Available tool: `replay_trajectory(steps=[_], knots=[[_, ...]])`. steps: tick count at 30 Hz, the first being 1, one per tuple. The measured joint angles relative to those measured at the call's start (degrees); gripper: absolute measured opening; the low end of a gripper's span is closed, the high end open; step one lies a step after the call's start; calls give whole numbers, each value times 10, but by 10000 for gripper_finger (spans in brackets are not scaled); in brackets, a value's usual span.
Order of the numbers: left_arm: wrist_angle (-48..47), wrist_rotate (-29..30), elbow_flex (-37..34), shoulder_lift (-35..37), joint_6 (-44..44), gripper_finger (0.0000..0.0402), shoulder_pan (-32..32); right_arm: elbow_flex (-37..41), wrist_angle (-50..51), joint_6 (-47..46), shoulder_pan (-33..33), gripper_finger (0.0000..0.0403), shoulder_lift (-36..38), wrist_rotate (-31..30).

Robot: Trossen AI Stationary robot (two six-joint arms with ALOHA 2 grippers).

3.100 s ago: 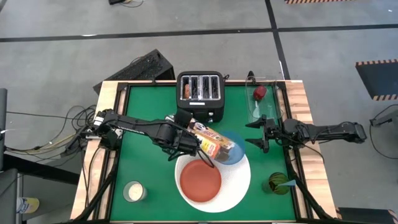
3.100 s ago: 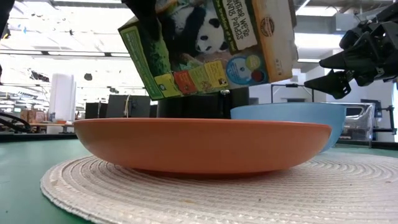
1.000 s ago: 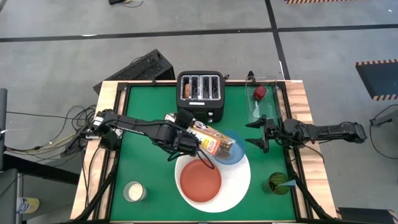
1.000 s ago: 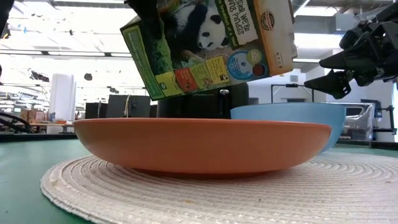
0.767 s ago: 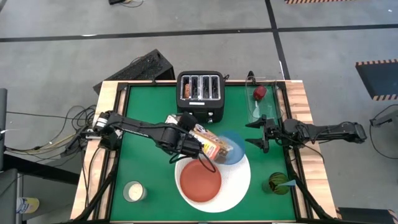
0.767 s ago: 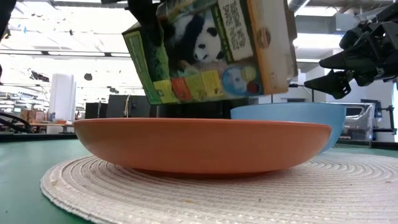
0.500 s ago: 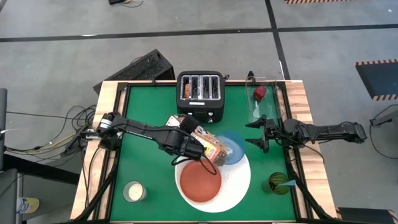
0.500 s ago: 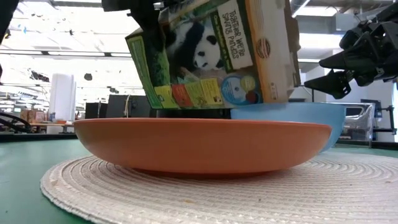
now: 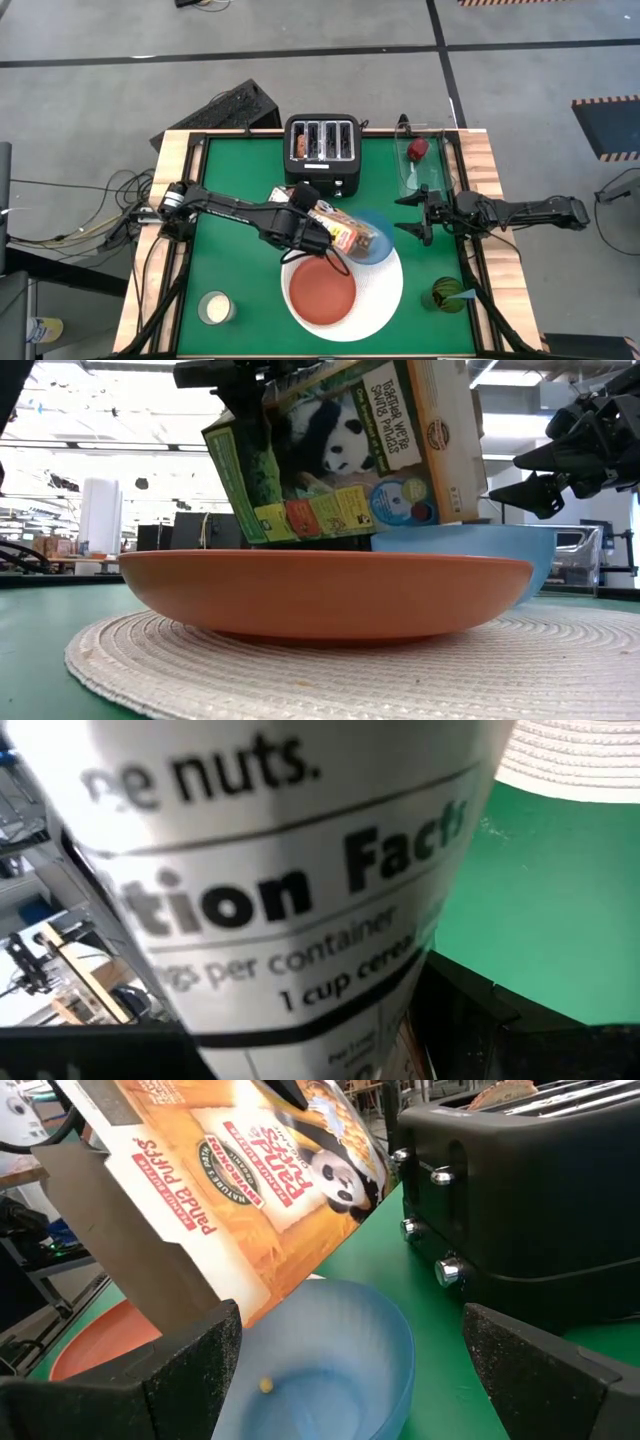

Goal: Arrange a breakfast setting
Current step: Pour the cereal into the blue bowl

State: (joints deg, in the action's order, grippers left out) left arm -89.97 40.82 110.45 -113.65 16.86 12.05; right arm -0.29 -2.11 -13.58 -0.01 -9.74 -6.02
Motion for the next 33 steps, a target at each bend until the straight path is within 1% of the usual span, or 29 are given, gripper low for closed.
replay_trajectory(steps=[8, 15, 17, 22, 28, 33], knots=[[0, 14, -1, 0, -24, 163, 2, 0, 0, 0, 0, 396, 0, 0], [-3, 9, -1, 4, -23, 163, 9, 0, 0, 0, 0, 396, 0, 0], [-5, 14, -2, 14, -13, 163, 15, 0, 0, 0, 0, 396, 0, 0], [-6, 16, -1, 50, -17, 163, 18, 0, 0, 0, 0, 396, 0, 0], [-2, 20, -1, 68, -15, 163, 17, 0, 0, 0, 0, 396, 0, 0], [0, -2, -1, 68, -18, 163, 6, 0, 0, 0, 0, 396, 0, 0]])
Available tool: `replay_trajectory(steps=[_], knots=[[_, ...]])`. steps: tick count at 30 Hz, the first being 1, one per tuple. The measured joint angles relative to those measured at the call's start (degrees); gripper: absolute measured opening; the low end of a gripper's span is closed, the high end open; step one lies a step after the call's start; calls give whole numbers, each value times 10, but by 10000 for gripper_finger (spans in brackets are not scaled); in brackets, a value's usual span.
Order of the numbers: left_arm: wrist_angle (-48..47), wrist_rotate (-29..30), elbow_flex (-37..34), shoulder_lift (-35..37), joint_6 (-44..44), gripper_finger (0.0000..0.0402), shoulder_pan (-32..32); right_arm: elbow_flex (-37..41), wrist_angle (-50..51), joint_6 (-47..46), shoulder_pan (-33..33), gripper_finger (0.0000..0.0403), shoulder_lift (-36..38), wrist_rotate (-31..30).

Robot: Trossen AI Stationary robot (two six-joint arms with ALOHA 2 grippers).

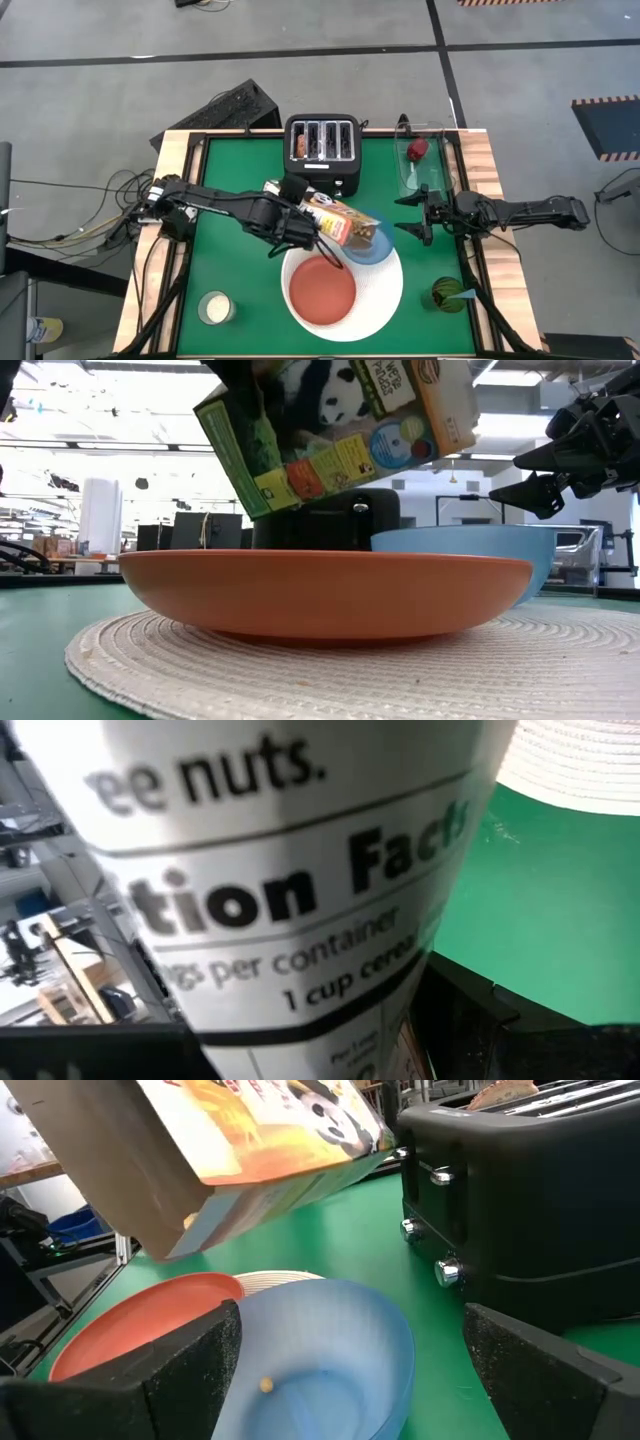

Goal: Arrange a breakfast setting
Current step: Pour the cereal into the blue bowl

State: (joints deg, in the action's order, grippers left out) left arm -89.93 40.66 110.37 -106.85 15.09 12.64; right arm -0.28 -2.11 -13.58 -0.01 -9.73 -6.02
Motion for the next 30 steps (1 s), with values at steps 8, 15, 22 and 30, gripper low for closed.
replay_trajectory(steps=[8, 15, 22, 30], knots=[[-1, 5, 0, 0, -14, 163, 1, 0, 0, 0, 0, 396, 0, 0], [-2, 8, 0, 2, -28, 163, 13, 0, 0, 0, 0, 396, 0, 0], [-1, 6, 47, 4, -14, 163, 47, 0, 0, 0, 0, 396, 0, 0], [-3, 5, 103, 4, 12, 163, 65, 0, 0, 0, 0, 396, 0, 0]])
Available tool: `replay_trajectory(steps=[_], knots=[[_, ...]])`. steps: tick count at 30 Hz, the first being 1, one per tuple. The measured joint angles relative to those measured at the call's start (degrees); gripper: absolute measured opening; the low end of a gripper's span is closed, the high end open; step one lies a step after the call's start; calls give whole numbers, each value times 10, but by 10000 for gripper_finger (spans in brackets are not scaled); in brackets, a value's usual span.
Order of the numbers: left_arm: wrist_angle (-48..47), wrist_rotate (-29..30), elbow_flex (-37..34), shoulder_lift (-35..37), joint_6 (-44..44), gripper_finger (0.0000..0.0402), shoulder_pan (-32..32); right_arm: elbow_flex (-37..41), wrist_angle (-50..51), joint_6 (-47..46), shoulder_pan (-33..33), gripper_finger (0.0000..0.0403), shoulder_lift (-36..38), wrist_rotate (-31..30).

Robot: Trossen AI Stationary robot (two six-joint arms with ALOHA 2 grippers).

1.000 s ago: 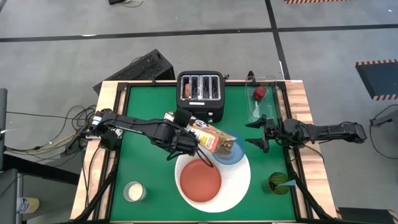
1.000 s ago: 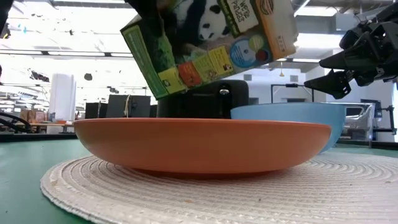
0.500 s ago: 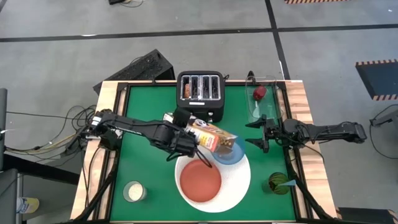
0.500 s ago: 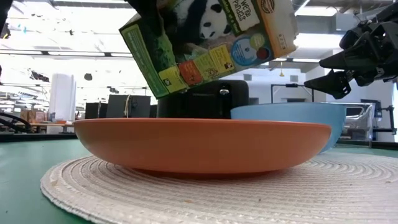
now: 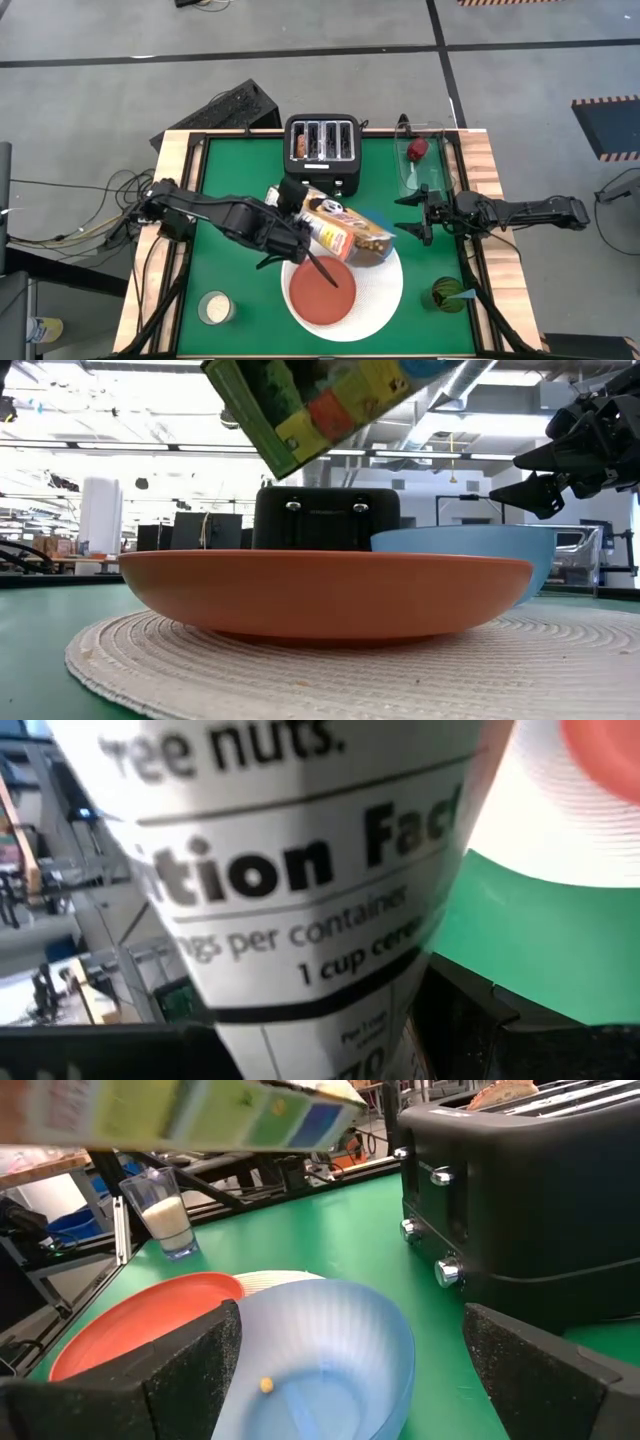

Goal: Arrange a breakfast setting
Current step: Pour the cereal into the blue bowl

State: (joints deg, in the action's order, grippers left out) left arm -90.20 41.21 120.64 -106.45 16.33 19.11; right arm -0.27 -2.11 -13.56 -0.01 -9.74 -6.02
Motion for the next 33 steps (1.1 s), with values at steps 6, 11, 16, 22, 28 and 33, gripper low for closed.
replay_trajectory(steps=[6, 11, 16, 22, 28, 33], knots=[[1, -9, 53, 0, 6, 163, 9, 0, 0, 0, 0, 396, 0, 0], [1, -40, 86, 1, 3, 163, 9, 0, 0, 0, 0, 396, 0, 0], [2, -36, 94, 1, 26, 163, 3, 0, 0, 0, 0, 396, 0, 0], [2, 75, 94, 1, 81, 163, 0, 0, 0, 0, 0, 396, 0, 0], [4, 57, 94, 1, 73, 163, 3, 0, 0, 0, 0, 396, 0, 0], [2, 140, 94, -3, 127, 162, -2, 0, 0, 0, 0, 396, 0, 0]])
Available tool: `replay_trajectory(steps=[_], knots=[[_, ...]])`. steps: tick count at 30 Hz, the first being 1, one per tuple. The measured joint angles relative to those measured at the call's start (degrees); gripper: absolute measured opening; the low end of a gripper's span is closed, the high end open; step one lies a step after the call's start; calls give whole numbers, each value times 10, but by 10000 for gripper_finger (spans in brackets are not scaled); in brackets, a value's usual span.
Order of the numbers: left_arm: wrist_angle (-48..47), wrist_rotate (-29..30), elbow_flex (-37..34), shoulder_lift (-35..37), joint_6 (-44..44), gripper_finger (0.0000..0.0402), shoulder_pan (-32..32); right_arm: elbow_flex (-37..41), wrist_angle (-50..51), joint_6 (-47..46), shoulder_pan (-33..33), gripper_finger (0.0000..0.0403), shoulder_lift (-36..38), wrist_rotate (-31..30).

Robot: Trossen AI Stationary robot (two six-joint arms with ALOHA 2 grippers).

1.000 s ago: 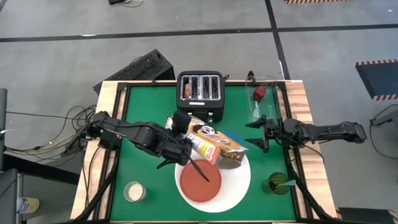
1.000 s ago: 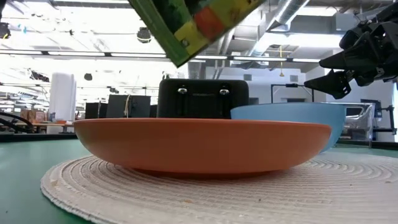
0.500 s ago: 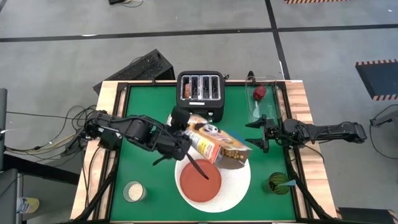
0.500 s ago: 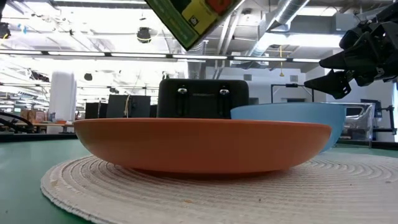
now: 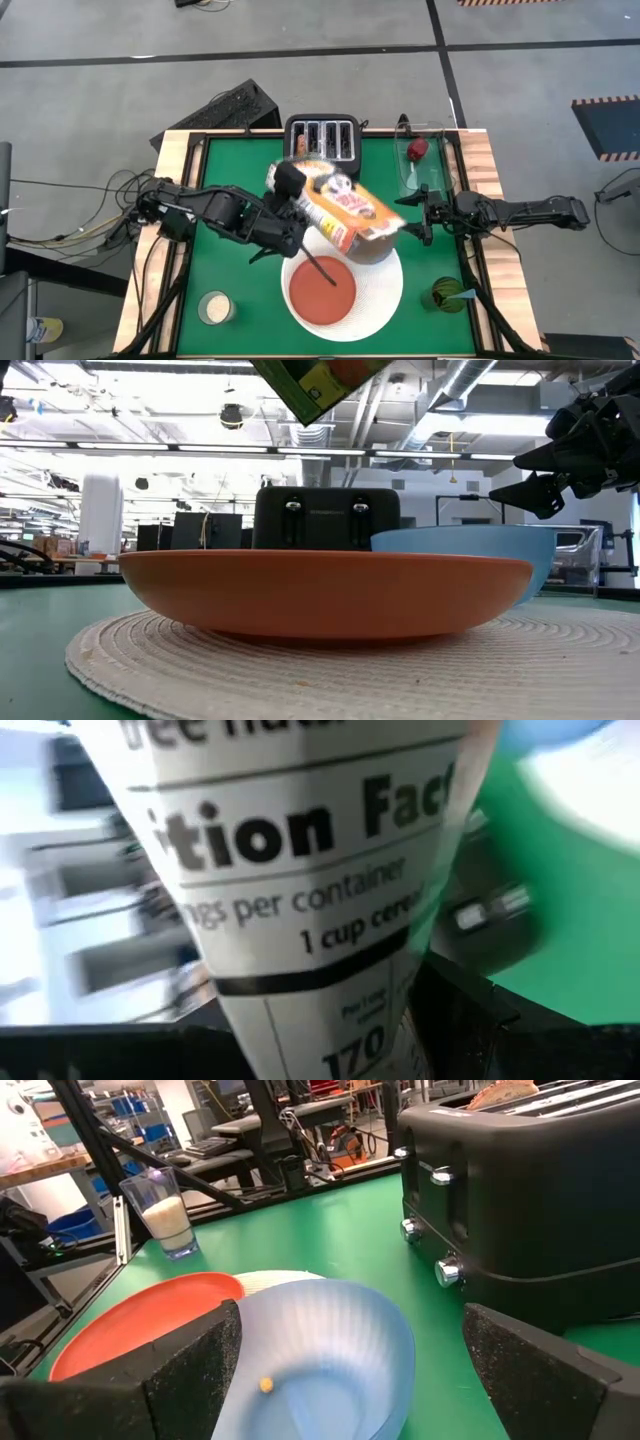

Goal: Arrange a breakfast setting
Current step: Pour the cereal into the blue bowl

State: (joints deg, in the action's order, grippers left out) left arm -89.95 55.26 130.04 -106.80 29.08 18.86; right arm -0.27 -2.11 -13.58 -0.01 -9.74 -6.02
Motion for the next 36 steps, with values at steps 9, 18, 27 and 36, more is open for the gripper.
replay_trajectory(steps=[9, 18, 27, 36], knots=[[1, -6, -47, -2, 2, 162, -40, 0, 0, 0, 0, 396, 0, 0], [0, 39, -95, -2, 18, 162, -67, 0, 0, 0, 0, 396, 0, 0], [0, 55, -100, -2, 24, 162, -66, 0, 0, 0, 0, 396, 0, 0], [-1, 50, -100, -2, 28, 162, -63, 0, 0, 0, 0, 396, 0, 0]])
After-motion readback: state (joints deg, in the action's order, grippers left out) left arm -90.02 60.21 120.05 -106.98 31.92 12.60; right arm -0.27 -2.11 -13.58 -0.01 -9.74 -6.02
